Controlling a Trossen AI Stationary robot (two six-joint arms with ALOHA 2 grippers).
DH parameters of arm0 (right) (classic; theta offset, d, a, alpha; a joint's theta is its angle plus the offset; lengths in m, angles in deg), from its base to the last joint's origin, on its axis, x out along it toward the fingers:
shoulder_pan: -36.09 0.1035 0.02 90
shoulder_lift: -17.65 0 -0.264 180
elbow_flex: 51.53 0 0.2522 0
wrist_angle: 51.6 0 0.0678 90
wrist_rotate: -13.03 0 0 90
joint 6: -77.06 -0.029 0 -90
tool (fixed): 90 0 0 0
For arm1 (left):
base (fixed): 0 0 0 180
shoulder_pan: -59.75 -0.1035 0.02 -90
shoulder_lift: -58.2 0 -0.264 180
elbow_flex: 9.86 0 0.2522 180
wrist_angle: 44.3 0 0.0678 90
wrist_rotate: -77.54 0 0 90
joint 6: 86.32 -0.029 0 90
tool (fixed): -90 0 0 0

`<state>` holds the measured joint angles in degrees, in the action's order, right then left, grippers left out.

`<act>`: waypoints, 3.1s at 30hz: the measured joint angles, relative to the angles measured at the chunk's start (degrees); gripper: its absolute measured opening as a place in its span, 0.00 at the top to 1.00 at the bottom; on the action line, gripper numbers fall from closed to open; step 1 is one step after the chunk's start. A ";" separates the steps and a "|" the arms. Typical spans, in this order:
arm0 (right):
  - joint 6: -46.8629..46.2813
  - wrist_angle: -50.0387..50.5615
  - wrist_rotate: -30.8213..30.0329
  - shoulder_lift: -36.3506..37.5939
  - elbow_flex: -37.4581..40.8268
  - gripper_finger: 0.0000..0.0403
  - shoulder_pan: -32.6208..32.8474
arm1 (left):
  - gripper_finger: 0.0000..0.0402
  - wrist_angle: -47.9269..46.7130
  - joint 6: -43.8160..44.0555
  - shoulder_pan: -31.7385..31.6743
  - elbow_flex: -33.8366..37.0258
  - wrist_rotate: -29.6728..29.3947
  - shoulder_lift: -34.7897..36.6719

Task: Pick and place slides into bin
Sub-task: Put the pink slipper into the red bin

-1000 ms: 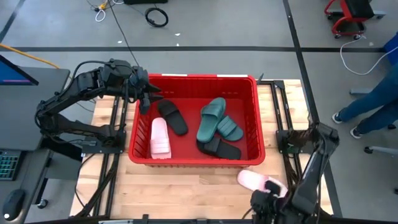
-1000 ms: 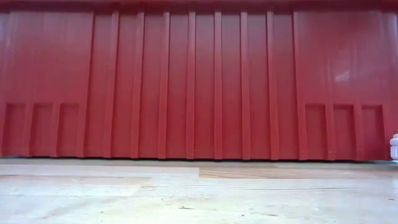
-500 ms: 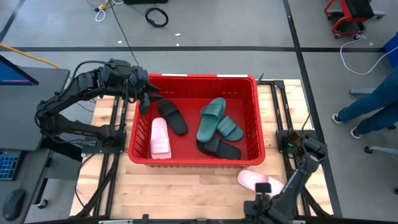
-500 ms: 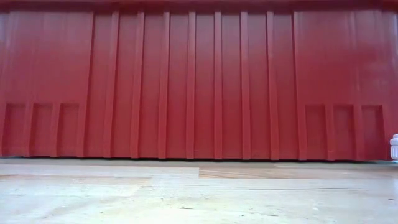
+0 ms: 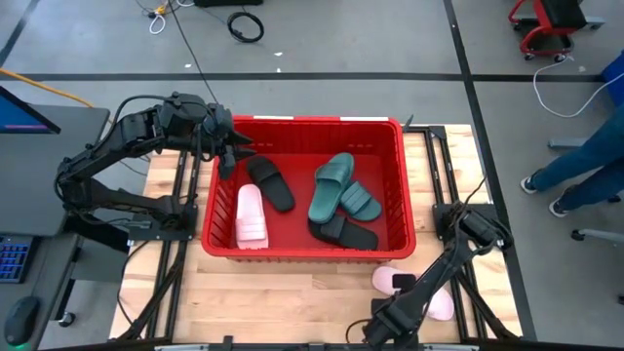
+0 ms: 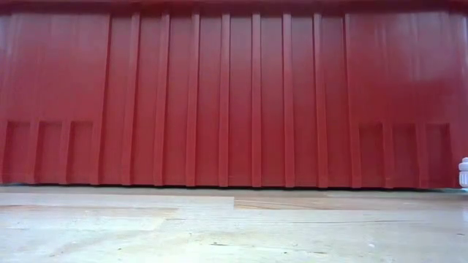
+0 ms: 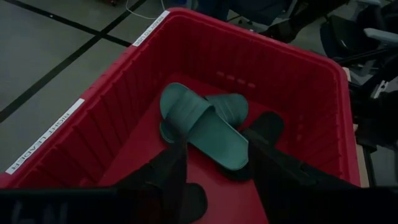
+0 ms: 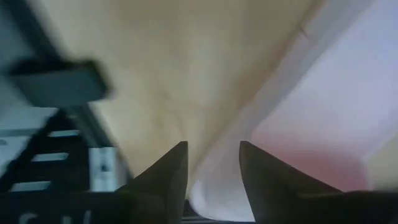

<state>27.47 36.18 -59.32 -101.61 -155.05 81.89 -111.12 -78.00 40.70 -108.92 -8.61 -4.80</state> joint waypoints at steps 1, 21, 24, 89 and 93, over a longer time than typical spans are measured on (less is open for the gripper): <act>0.22 0.36 0.24 0.00 1.11 0.63 -0.19 | 0.56 -0.02 0.00 0.00 0.00 -0.01 0.00; 4.41 0.60 9.33 0.34 10.65 0.77 -1.15 | 0.57 -2.29 -0.17 0.00 0.00 0.01 0.00; 4.36 1.33 9.88 1.90 9.35 0.92 -0.96 | 0.56 -2.29 -0.17 0.01 0.00 0.01 0.00; 68.38 9.34 -44.86 0.85 -9.11 0.97 -52.69 | 0.56 -2.05 -4.52 0.01 0.00 -0.02 -0.07; 64.46 8.18 -44.52 6.96 -9.20 0.97 -48.50 | 0.57 -2.04 -4.50 0.02 0.00 -0.01 -0.07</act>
<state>91.93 44.36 -103.84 -94.66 -164.25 33.39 -113.16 -82.50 40.72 -108.92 -8.63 -4.87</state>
